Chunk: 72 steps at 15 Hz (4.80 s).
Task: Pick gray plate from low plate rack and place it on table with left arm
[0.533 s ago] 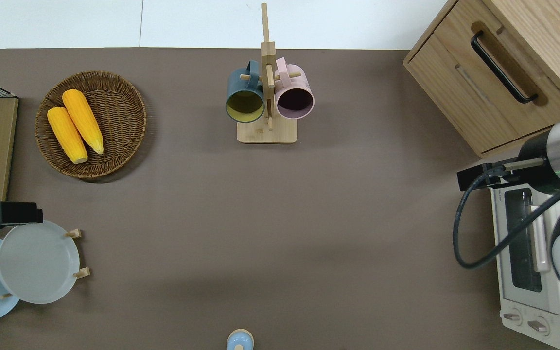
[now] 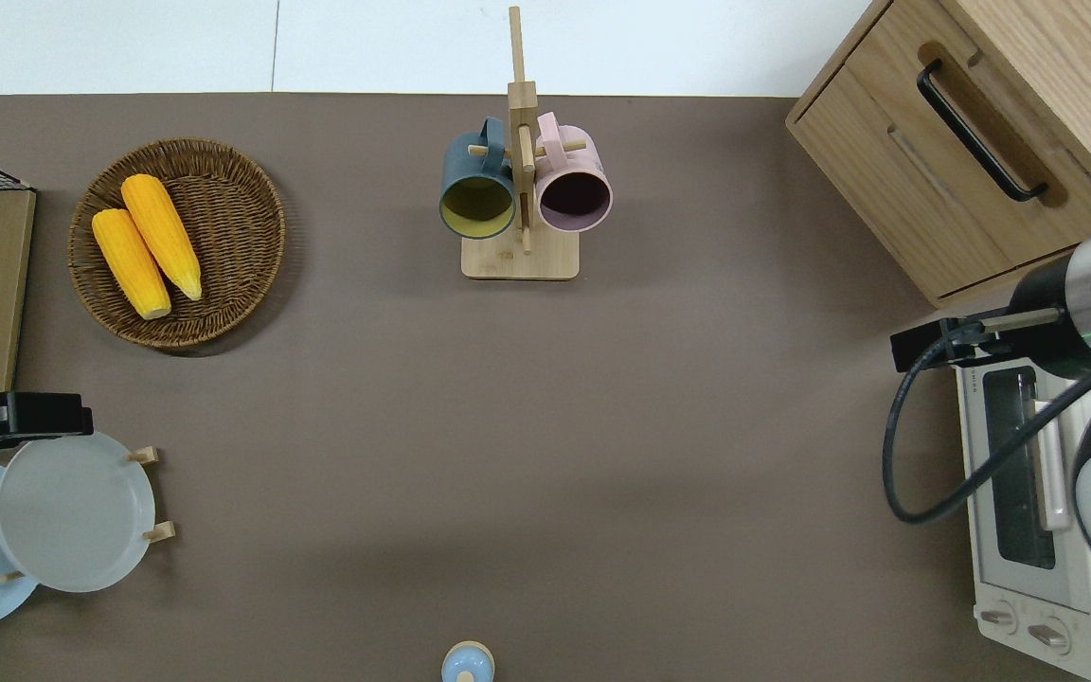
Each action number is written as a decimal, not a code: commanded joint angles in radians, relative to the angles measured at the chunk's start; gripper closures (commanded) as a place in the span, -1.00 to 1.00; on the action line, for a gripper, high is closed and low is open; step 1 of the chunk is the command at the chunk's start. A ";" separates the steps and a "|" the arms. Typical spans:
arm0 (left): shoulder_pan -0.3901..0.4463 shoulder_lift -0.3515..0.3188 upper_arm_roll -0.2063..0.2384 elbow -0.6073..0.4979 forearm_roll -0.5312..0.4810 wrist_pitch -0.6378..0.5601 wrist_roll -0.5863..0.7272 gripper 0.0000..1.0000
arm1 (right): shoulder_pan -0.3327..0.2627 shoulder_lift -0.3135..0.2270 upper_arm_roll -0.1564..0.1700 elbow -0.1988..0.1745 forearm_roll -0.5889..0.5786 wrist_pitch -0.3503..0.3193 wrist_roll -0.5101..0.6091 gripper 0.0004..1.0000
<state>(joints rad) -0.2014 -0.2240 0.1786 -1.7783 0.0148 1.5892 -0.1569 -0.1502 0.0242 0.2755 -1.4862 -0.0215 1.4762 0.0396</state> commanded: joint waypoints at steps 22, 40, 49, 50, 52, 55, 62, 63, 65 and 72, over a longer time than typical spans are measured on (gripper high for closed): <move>0.000 0.049 0.042 -0.101 0.109 0.040 0.003 -0.97 | -0.019 -0.003 0.017 0.009 -0.002 -0.013 0.013 -0.97; 0.002 0.083 0.156 -0.306 0.347 0.044 0.005 -0.97 | -0.019 -0.001 0.017 0.009 -0.002 -0.013 0.013 -0.97; 0.000 0.098 0.183 -0.371 0.340 0.130 -0.009 0.41 | -0.019 -0.001 0.017 0.009 -0.002 -0.014 0.013 -0.97; 0.000 0.101 0.182 -0.365 0.338 0.130 -0.009 0.74 | -0.020 -0.003 0.017 0.009 -0.002 -0.014 0.013 -0.97; -0.001 0.103 0.176 -0.363 0.338 0.129 -0.010 0.95 | -0.020 -0.003 0.017 0.009 -0.002 -0.014 0.013 -0.97; -0.003 0.101 0.173 -0.342 0.338 0.117 -0.010 1.00 | -0.019 -0.001 0.017 0.009 -0.002 -0.014 0.013 -0.97; -0.007 0.097 0.167 -0.221 0.340 0.016 -0.009 1.00 | -0.019 -0.003 0.016 0.009 -0.002 -0.014 0.013 -0.97; -0.007 0.095 0.160 -0.201 0.338 -0.007 -0.009 1.00 | -0.019 -0.003 0.017 0.009 -0.002 -0.014 0.013 -0.97; -0.007 0.094 0.150 -0.162 0.338 -0.047 -0.007 1.00 | -0.020 -0.003 0.017 0.009 -0.002 -0.014 0.013 -0.97; -0.006 0.084 0.136 -0.115 0.147 -0.113 -0.007 1.00 | -0.019 -0.003 0.017 0.009 -0.002 -0.014 0.013 -0.97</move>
<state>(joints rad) -0.2024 -0.1328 0.3075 -1.9025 0.2808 1.5026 -0.1572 -0.1502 0.0242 0.2755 -1.4862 -0.0215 1.4762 0.0396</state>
